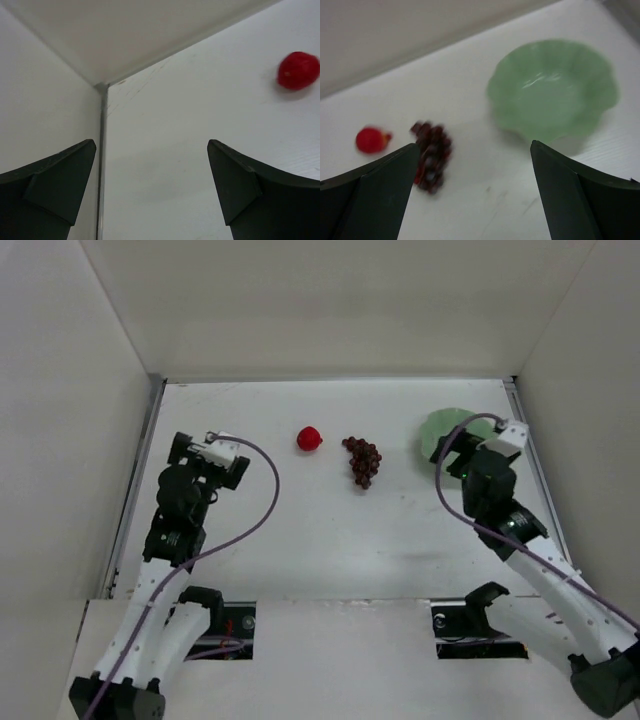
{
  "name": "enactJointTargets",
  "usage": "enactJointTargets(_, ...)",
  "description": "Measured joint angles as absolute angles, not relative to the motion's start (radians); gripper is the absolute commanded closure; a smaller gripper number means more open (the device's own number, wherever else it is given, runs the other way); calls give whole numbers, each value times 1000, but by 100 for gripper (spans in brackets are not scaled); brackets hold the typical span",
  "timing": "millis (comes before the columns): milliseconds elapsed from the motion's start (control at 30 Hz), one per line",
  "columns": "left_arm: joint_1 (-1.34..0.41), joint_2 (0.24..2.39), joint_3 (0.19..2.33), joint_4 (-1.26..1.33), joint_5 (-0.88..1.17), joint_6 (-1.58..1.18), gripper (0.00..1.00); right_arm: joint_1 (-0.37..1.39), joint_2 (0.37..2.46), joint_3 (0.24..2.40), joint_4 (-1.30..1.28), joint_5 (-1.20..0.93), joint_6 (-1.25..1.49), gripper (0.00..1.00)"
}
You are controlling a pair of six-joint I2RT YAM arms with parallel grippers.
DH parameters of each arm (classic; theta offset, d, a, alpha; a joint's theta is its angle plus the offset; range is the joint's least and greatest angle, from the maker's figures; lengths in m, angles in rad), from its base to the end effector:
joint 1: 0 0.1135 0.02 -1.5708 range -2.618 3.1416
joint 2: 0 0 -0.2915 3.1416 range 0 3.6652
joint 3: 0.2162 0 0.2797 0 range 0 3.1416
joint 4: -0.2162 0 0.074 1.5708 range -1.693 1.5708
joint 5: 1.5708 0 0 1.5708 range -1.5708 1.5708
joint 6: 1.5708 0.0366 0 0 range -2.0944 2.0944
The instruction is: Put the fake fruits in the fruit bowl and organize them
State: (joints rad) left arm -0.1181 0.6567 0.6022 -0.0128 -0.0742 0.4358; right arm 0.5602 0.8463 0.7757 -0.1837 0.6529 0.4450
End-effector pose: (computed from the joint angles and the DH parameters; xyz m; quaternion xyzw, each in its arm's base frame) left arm 0.1745 -0.0180 0.3291 0.1752 0.7091 0.1347 0.6696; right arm 0.1840 0.0892 0.3464 0.1527 0.7593 0.0568 0.6300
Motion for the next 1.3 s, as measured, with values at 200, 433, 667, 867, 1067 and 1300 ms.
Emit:
enactJointTargets(200, -409, 838, 725, -124, -40, 508, 0, 150, 809, 786, -58, 467, 314, 0)
enactJointTargets(433, -487, 1066, 830, -139, -29, 347, 0, -151, 999, 810, -101, 248, 437, 0)
enactJointTargets(667, -479, 1113, 816, -96, -30, 196, 0, 207, 1044, 762, -5, 144, 388, 0)
enactJointTargets(867, -391, 1095, 738, -55, -30, 131, 0, 494, 1389, 970, 82, 85, 339, 0)
enactJointTargets(1067, -251, 1021, 679, -56, -44, 105, 0, 505, 1717, 1139, 65, 67, 368, 0)
enactJointTargets(1300, -161, 964, 654, -47, -46, 89, 0, 506, 1893, 1248, -28, 72, 371, 3)
